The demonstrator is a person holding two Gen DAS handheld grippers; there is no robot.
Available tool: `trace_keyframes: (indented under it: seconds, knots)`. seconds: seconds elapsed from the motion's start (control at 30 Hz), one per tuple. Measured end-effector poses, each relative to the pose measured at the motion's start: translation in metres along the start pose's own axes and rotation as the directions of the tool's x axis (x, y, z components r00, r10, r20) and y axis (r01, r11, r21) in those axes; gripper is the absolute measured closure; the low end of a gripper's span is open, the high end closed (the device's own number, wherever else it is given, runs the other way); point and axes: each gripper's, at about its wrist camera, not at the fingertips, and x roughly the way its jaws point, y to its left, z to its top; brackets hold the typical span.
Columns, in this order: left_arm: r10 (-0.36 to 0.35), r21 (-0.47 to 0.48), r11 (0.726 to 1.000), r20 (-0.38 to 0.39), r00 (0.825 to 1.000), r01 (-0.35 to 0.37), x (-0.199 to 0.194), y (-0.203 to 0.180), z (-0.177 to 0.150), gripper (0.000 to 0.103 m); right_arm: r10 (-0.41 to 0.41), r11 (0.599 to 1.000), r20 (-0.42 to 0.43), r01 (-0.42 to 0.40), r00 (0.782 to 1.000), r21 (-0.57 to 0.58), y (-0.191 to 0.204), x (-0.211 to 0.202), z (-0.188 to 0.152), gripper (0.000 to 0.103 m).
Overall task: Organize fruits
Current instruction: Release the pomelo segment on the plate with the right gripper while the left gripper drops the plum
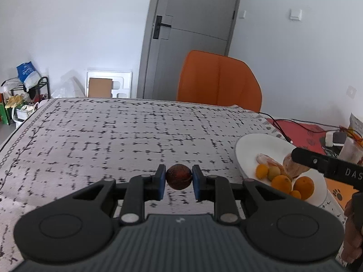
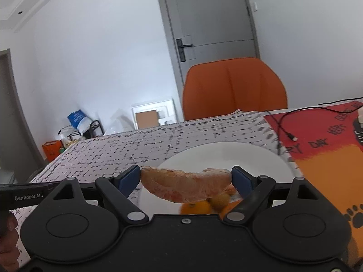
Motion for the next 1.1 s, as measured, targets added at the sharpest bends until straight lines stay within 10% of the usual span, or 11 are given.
trace_keyframes:
  seconds: [1.1]
  knots:
    - [-0.097, 0.135, 0.985, -0.064, 0.993, 0.105, 0.066, -0.089, 0.018, 0.08, -0.042, 0.993, 0.015, 0.04, 0.999, 0.112, -0.07, 0.015, 0.014, 0.011]
